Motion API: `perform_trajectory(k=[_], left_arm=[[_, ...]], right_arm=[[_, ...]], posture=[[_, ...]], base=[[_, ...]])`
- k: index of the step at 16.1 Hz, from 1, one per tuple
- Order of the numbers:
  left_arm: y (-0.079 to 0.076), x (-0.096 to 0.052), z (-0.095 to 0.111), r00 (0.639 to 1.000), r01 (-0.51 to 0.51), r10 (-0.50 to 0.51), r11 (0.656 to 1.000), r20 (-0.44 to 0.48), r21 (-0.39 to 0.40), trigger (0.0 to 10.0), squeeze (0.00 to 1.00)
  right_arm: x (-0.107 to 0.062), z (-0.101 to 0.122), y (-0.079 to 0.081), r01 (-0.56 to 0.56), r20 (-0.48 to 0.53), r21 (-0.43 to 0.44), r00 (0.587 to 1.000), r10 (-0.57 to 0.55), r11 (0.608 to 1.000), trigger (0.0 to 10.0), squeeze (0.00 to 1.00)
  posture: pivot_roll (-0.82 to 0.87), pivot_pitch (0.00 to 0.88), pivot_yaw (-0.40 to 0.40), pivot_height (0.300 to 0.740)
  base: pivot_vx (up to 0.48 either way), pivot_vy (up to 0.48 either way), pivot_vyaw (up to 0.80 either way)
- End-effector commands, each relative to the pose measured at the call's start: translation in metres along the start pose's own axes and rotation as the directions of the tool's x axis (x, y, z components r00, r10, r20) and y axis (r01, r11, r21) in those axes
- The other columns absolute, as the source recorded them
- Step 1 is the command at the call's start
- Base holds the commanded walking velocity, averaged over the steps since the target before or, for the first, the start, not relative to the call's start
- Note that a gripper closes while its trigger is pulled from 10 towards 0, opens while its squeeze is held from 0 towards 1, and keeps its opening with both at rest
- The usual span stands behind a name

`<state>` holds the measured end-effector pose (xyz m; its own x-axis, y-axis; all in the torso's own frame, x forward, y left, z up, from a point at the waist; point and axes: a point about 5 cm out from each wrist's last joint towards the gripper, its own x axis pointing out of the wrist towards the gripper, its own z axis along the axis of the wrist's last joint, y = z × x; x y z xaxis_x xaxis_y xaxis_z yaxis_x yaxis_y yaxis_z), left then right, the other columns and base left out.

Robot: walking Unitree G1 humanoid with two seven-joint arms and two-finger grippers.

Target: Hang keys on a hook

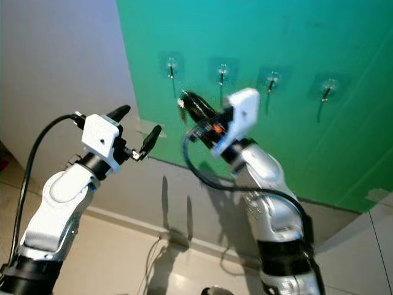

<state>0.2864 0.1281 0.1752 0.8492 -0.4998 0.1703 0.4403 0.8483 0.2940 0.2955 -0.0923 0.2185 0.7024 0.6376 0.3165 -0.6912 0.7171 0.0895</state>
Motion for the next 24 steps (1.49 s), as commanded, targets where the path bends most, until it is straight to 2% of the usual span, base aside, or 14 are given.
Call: perform_trajectory(k=[1, 4, 7, 17, 21, 24], left_arm=[[0.004, -0.003, 0.002, 1.000, -0.011, 0.011, 1.000, -0.004, 0.009, 10.0, 0.00], [0.007, -0.006, 0.004, 1.000, 0.002, -0.001, 0.999, -0.014, 0.033, 10.0, 0.00], [0.010, -0.008, 0.005, 1.000, 0.000, 0.000, 0.999, -0.018, 0.039, 10.0, 0.00], [0.007, -0.011, 0.006, 1.000, 0.012, -0.011, 0.999, -0.022, 0.037, 10.0, 0.00], [0.002, -0.007, 0.015, 0.998, 0.053, -0.051, 0.998, 0.041, -0.032, 10.0, 0.00], [-0.004, -0.009, 0.016, 0.995, 0.089, -0.086, 0.994, 0.054, -0.057, 10.0, 0.00]], right_arm=[[0.006, -0.003, 0.001, -0.001, -0.017, 0.037, 1.000, 0.002, 0.999, 10.0, 0.00], [0.022, -0.006, 0.002, 0.029, -0.020, 0.083, 0.999, -0.027, 0.996, 10.0, 0.00], [0.029, -0.009, 0.004, 0.031, -0.026, 0.106, 0.999, -0.028, 0.994, 10.0, 0.00], [0.038, -0.007, -0.004, 0.091, 0.017, 0.147, 0.995, -0.095, 0.985, 10.0, 0.00], [0.042, -0.010, -0.009, 0.115, 0.004, 0.149, 0.993, -0.117, 0.982, 10.0, 0.00], [0.044, -0.008, -0.012, 0.141, 0.008, 0.145, 0.990, -0.143, 0.979, 10.0, 0.00]], posture=[[-0.01, 0.000, -0.021, 0.740], [0.00, 0.000, -0.020, 0.740], [0.01, 0.000, -0.025, 0.740], [0.03, 0.000, -0.028, 0.740], [0.03, 0.000, -0.027, 0.740], [0.03, 0.000, -0.030, 0.740]], base=[[0.000, 0.000, 0.00], [0.000, 0.000, 0.00], [0.000, 0.000, 0.00], [0.000, 0.000, 0.00], [0.000, 0.000, 0.00], [0.000, 0.000, 0.00]])
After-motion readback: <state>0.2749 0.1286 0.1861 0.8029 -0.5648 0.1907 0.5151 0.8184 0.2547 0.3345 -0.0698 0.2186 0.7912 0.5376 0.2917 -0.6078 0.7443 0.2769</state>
